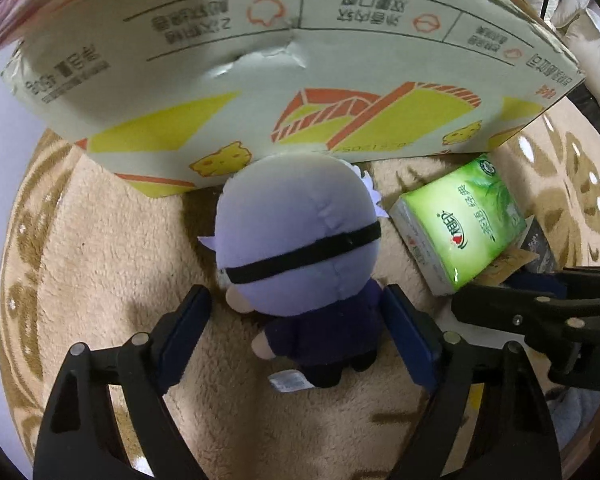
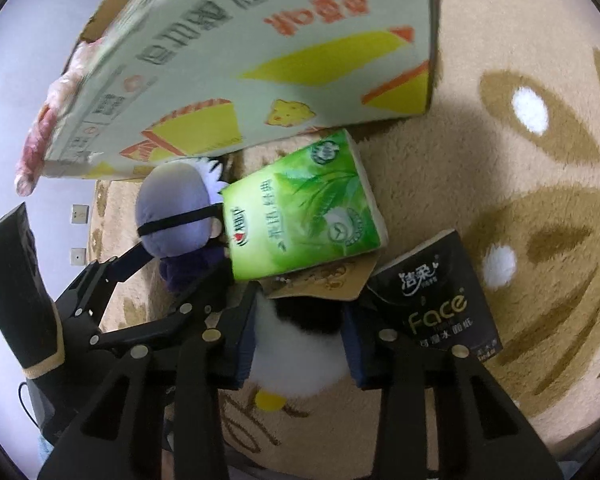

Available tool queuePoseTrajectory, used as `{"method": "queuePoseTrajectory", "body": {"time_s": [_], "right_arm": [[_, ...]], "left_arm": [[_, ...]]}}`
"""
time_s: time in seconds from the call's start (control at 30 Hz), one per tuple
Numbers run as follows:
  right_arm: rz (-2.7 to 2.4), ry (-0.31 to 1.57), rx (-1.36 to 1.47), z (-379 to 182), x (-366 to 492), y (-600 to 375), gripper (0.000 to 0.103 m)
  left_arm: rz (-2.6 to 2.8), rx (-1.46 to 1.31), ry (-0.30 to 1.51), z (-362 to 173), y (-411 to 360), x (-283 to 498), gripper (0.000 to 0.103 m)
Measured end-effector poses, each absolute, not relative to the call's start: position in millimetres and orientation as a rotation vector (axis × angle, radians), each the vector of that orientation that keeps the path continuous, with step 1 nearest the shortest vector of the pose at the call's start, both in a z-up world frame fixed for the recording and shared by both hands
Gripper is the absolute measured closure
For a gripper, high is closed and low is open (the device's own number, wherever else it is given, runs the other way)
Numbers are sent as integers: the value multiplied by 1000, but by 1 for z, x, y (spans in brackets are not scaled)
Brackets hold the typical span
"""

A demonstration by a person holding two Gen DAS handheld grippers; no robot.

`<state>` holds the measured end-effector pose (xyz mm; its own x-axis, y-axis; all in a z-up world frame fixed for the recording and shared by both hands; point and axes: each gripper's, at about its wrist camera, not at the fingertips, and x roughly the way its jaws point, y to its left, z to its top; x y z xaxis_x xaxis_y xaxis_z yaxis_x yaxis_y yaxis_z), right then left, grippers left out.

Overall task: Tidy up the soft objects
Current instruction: 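Grasp lavender plush doll with left tool while right tool grasps white pom-pom toy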

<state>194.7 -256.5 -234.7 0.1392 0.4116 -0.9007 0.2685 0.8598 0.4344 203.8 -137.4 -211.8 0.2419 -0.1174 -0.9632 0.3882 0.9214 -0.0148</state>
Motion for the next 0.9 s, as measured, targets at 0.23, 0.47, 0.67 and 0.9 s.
{"method": "queuePoseTrajectory", "body": {"time_s": [0.23,0.47,0.67,0.9], "right_arm": [[111,1454,605,-240,193,-262,67],[116,1443,544,-230,192,-245,69],[115,1418,541,-222,189,-242,69],[116,1365,528,-207,188,-242,69]], "left_arm": [[-349,252,1269,-221,-139,206,17],[-342,246,1254,-228,-131,200,26],[-327,267,1233,-227,-127,194,42],[-300,278,1217,-225,-117,188,56]]}}
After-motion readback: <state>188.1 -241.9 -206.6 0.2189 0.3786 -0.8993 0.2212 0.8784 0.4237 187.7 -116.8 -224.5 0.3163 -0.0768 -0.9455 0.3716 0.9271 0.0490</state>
